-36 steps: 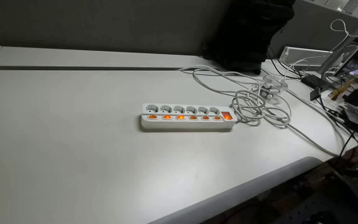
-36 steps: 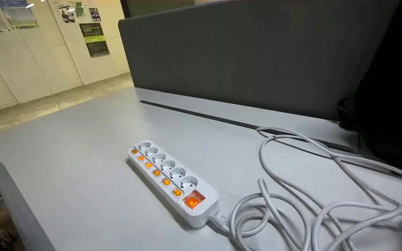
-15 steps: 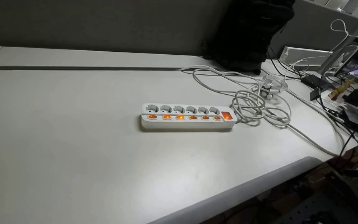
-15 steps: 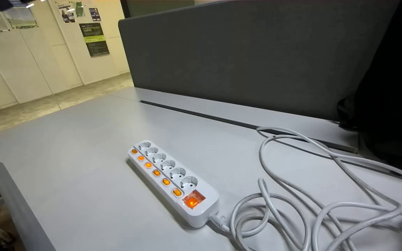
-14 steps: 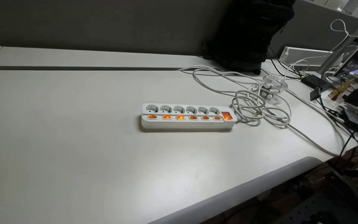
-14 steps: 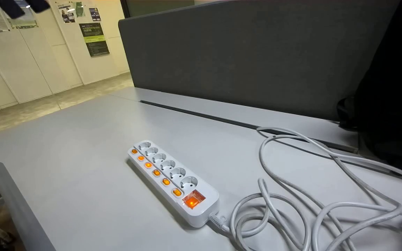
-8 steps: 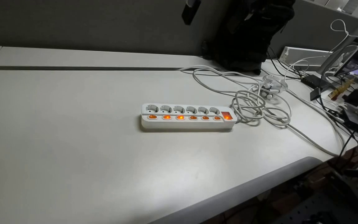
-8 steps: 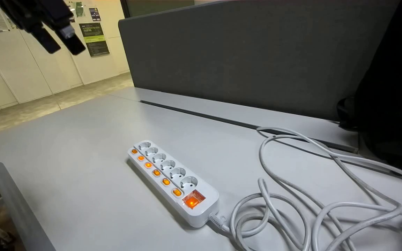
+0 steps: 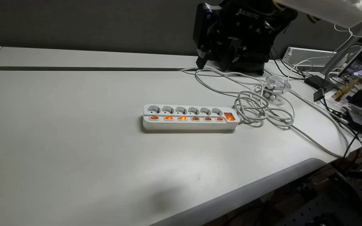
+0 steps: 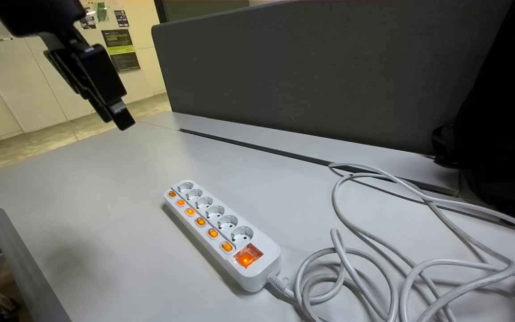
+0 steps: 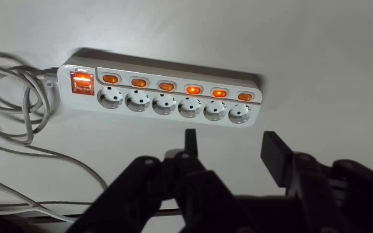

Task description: Turn off the third switch from the left of the adaptor.

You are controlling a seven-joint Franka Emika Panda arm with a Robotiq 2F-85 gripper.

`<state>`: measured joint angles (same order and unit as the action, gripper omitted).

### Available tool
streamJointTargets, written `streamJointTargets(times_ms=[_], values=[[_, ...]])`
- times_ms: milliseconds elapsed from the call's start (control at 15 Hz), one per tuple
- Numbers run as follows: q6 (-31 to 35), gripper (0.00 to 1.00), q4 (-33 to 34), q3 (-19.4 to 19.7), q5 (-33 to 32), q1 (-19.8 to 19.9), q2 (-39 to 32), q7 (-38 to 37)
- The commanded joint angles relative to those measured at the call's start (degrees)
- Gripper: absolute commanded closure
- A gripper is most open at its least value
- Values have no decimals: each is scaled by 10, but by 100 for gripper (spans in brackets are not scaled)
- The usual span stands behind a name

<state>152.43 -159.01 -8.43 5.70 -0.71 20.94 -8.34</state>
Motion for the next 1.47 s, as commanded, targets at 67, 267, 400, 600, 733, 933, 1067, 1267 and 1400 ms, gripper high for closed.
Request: streamJointTargets(times_ms=[67,267,400,600,733,933,1067,1267,1400], values=[[27,81,5,11,-17,14,-22,-29],[23,99,10,17,-17,21,-26,-30],[24,91,2,24,-10,10,-22,-10],[24,99,2,26,-9,11,-22,-11],[23,100,2,24,-11,10,-22,-11],[51,100,4,6,-45,34,-53,-53],[74,100,7,-3,-77,54,-82,-87],[101,100,16,-19,-149,89,-127,-155],[103,100,24,-23,-203,104,-153,-204]])
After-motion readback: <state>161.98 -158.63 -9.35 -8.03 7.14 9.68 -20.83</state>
